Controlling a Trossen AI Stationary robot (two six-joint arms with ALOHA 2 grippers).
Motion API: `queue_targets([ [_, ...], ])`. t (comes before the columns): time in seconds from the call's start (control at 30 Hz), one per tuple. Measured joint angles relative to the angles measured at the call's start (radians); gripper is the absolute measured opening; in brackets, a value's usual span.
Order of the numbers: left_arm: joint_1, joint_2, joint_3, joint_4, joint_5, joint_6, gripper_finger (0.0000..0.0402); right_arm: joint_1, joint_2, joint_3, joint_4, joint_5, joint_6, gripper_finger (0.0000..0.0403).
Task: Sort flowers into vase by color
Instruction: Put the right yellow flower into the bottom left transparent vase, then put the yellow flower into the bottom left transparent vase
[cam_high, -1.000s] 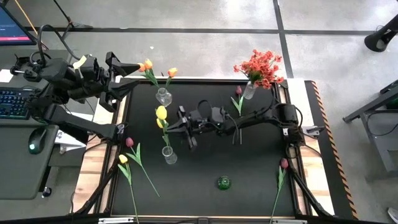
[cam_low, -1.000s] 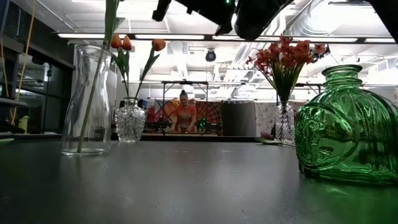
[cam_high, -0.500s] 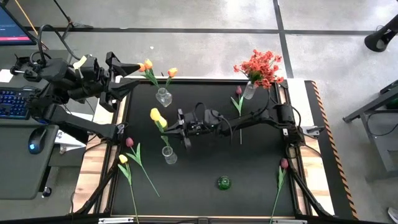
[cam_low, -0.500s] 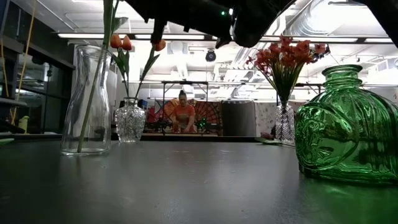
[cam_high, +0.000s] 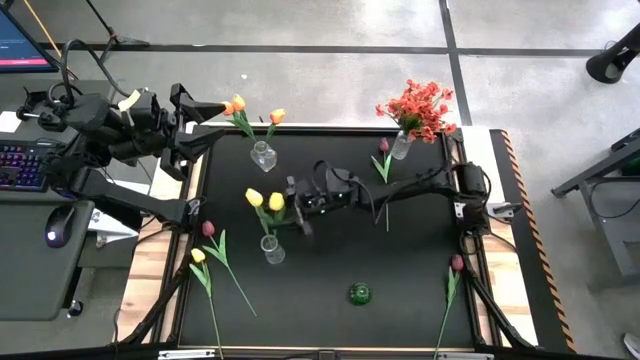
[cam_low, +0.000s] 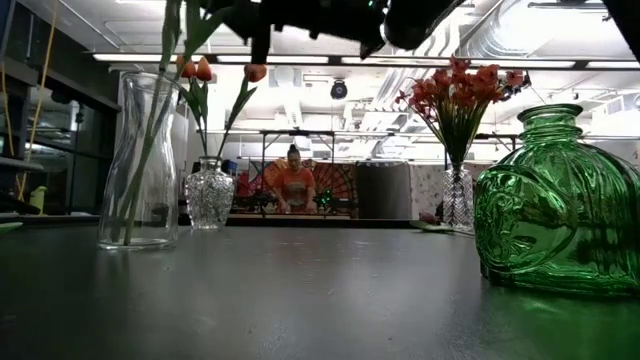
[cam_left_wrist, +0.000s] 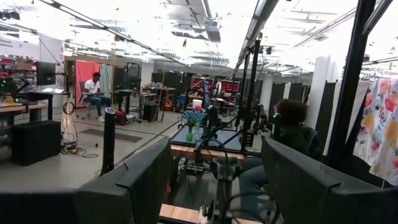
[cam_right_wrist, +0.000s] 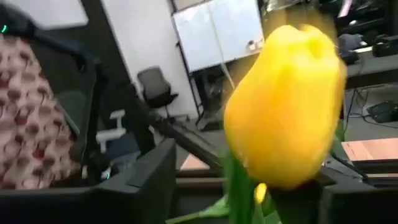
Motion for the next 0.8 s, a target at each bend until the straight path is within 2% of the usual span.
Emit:
queue_targets([
  [0.13,0.000,-0.005,0.000,0.001,0.000,0.023,0.0239,-0.017,-0.100,0.000,-0.241,-0.006,-0.115,0.0257],
  [0.27,0.000,-0.011,0.000,0.000,0.000,0.021,0.0239,-0.039,-0.203,0.000,-0.546,0.004,-0.218,0.0259],
  [0.33,0.000,-0.011,0.000,-0.009,-0.008,-0.023,0.0239,-0.051,-0.258,0.000,-0.685,0.016,-0.248,0.0255],
  [0.4,0.000,-0.009,0.000,-0.054,-0.022,-0.103,0.0239,-0.063,-0.313,0.000,-0.803,0.078,-0.260,0.0251],
  [0.5,0.000,0.010,0.002,-0.201,0.028,-0.253,0.0239,-0.080,-0.387,0.000,-0.971,0.201,-0.274,0.0245],
  [0.6,-0.013,0.051,0.002,-0.425,0.192,-0.458,0.0239,-0.099,-0.463,0.000,-1.090,0.293,-0.286,0.0243],
  [0.7,-0.079,0.113,-0.001,-0.673,0.337,-0.684,0.0239,-0.116,-0.525,0.000,-1.191,0.375,-0.285,0.0243],
  [0.8,-0.186,0.169,-0.001,-0.904,0.350,-0.898,0.0239,-0.131,-0.569,0.000,-1.273,0.461,-0.283,0.0243],
])
